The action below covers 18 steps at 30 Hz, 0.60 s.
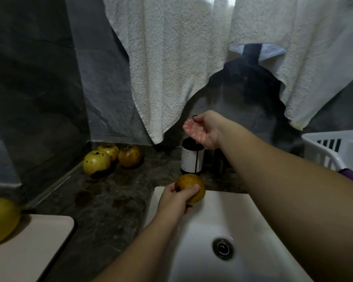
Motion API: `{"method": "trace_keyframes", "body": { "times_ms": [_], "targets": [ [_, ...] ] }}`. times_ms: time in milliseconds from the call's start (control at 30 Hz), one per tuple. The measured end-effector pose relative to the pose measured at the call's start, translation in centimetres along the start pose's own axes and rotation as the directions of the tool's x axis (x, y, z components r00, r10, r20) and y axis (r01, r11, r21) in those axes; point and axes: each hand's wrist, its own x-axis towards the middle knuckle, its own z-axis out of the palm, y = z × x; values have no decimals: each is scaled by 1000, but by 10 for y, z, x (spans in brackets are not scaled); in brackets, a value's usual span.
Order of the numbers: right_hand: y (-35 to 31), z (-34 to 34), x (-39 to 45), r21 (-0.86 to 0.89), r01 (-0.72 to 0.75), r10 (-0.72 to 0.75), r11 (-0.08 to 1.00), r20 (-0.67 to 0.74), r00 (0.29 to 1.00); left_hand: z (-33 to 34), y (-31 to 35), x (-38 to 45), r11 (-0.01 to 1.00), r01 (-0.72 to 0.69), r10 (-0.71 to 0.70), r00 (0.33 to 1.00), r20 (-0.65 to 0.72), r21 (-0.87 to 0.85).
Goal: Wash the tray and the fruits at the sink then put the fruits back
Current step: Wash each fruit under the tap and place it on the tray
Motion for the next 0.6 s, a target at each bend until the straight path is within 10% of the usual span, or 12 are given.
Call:
{"method": "trace_keyframes", "body": {
  "times_ms": [600],
  "targets": [
    [4,5,-6,-12,21,-22,1000,-48,999,4,14,-12,986,-15,19,1000,18,-167]
  ]
}}
